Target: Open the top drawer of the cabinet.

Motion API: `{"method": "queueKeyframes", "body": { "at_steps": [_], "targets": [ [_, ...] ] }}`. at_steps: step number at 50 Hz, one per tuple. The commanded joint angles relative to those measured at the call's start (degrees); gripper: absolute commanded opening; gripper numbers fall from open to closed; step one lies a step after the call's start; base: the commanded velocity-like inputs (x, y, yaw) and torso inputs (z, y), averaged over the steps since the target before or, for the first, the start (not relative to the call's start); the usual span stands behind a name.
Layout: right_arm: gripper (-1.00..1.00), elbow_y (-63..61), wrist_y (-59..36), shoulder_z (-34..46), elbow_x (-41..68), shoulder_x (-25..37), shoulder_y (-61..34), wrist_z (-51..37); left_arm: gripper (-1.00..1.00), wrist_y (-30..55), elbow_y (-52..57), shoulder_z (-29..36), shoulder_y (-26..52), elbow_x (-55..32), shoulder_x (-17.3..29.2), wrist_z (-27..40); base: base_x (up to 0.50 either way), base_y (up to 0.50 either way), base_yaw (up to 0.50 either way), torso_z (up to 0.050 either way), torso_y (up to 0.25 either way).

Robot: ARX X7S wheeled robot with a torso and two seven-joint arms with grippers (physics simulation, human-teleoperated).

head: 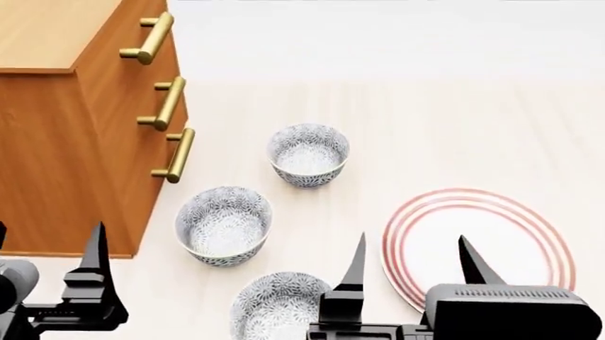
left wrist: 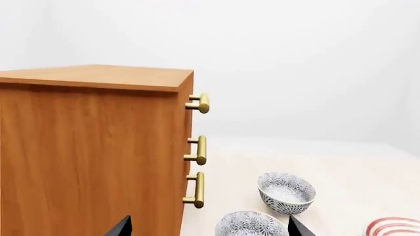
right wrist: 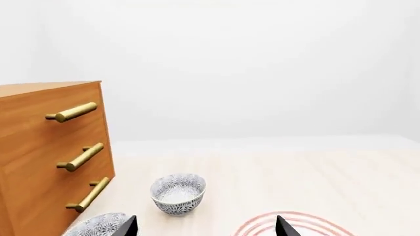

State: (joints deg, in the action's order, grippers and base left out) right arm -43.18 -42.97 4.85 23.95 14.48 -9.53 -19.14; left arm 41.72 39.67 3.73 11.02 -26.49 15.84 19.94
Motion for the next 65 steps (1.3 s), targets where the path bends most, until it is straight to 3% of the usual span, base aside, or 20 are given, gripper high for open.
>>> {"method": "queueKeyframes", "body": {
  "at_steps": [1,20,34,39,51,56,60,62,65],
  "targets": [
    [1.00,1.03,3.17,0.75,-1.02,0.63,1.90,0.68,1.00,-2.24,-1.24,0.43,-1.52,0.94,0.60,-0.48,0.50,0.00,0.00,0.000,0.000],
    [1.00,2.32,4.32,-1.10,1.76,-0.21,2.78,0.67,1.00,-3.88,-2.92,0.63,-2.61,0.91,0.97,-0.77,0.50,-0.03,0.00,0.000,0.001],
    [1.00,1.03,2.97,-5.50,8.14,-1.25,3.63,0.50,1.00,-3.35,-1.73,0.98,-2.72,0.76,1.13,0.24,0.35,-0.39,0.00,0.000,0.000],
    [1.00,1.00,6.53,-0.89,1.06,1.13,4.51,0.79,1.00,-3.45,-1.73,1.20,-2.65,0.86,1.21,0.39,0.36,-0.23,0.00,0.000,0.000],
    [1.00,0.67,5.52,-0.86,2.39,1.26,4.73,0.39,1.00,-2.94,-1.21,0.61,-2.22,0.39,1.85,0.92,0.10,0.00,0.00,0.000,0.000],
    [1.00,0.20,5.44,-0.28,1.86,1.72,4.91,0.10,1.00,-5.02,-1.36,5.18,-0.49,8.14,5.22,1.94,0.00,0.00,0.00,0.000,0.000],
    [1.00,0.34,5.79,-0.18,1.75,1.96,5.26,0.17,1.00,-7.99,-1.57,14.15,1.19,21.02,11.28,3.03,0.00,0.00,0.00,0.000,0.000],
    [1.00,0.51,5.92,-0.20,1.79,2.05,5.34,0.22,1.00,-8.01,-2.30,21.86,3.84,33.53,15.78,5.24,0.00,0.00,0.00,0.000,0.000],
    [1.00,0.96,6.38,0.06,1.59,2.12,5.50,0.37,1.00,-7.81,-3.14,28.84,7.06,43.12,20.05,4.08,0.00,0.00,0.00,0.000,0.000]
  ]
}}
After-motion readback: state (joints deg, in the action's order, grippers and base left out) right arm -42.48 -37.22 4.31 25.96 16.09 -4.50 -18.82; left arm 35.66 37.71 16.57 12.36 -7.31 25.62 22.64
